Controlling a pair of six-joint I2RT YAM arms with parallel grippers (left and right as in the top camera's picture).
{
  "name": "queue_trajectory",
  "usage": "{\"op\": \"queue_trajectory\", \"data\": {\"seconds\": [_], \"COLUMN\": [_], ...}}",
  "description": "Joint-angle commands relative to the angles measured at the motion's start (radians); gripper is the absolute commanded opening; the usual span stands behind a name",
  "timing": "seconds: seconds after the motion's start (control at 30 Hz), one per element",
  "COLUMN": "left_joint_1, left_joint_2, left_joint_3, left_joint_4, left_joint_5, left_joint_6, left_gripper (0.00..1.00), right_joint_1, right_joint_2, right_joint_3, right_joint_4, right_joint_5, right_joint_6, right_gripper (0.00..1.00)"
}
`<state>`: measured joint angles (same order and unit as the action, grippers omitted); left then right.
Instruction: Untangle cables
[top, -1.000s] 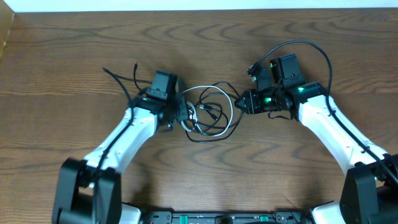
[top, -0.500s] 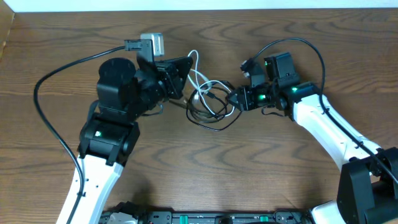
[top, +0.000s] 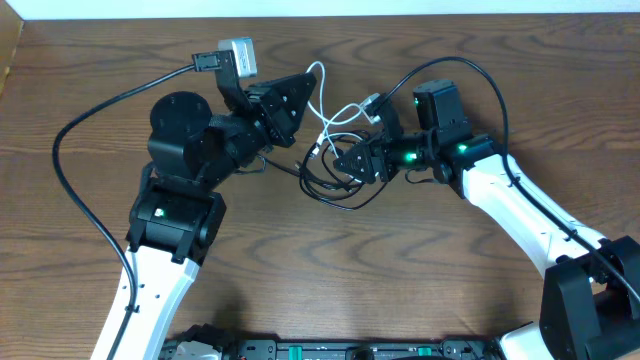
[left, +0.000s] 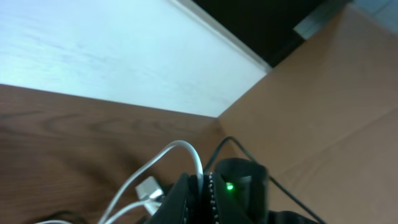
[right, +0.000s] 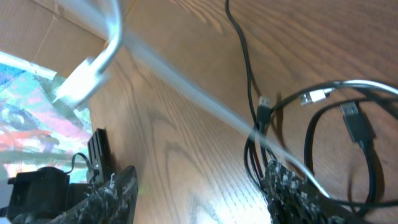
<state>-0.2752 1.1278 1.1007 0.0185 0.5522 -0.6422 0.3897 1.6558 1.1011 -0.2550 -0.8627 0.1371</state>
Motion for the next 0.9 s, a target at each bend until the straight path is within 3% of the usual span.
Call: {"op": "queue_trajectory", "data": {"seconds": [0.0, 0.23, 0.57, 0.67, 0.7, 0.77, 0.87], "left_joint_1": [0.004, 0.004, 0.004, 0.004, 0.004, 0.004, 0.004], "left_joint_2": [-0.003, -0.004, -0.004, -0.004, -0.004, -0.004, -0.004], "left_joint_3": [0.007, 0.007, 0.007, 0.007, 0.007, 0.007, 0.007], "left_joint_4": [0.046, 0.164, 0.19, 0.189, 0.189, 0.189, 0.182], "left_joint_5": [0.062, 0.126, 0.126, 0.126, 0.133, 0.138, 0.141], "left_joint_6": [-0.074, -0.229, -0.278, -0.277, -0.276, -0.276, -0.275], "left_gripper": [0.08, 0.08, 0.08, 0.08, 0.08, 0.08, 0.08], "right_joint_1": [0.008, 0.021, 0.084, 0.098, 0.104, 0.106, 0.106], "right_joint_2": [0.005, 0.005, 0.005, 0.005, 0.005, 0.005, 0.005], "right_joint_3": [-0.003, -0.003, -0.003, -0.003, -0.003, -0.003, -0.003], "right_joint_4": [0.035, 0.131, 0.196, 0.214, 0.214, 0.209, 0.185], "right_joint_5": [-0.011, 0.086, 0.088, 0.14, 0.193, 0.253, 0.377], "right_joint_6": [-0.022, -0.022, -0.022, -0.022, -0.02, -0.018, 0.027], "right_gripper": [0.61, 0.67, 0.66, 0.53, 0.38, 0.16, 0.01]}}
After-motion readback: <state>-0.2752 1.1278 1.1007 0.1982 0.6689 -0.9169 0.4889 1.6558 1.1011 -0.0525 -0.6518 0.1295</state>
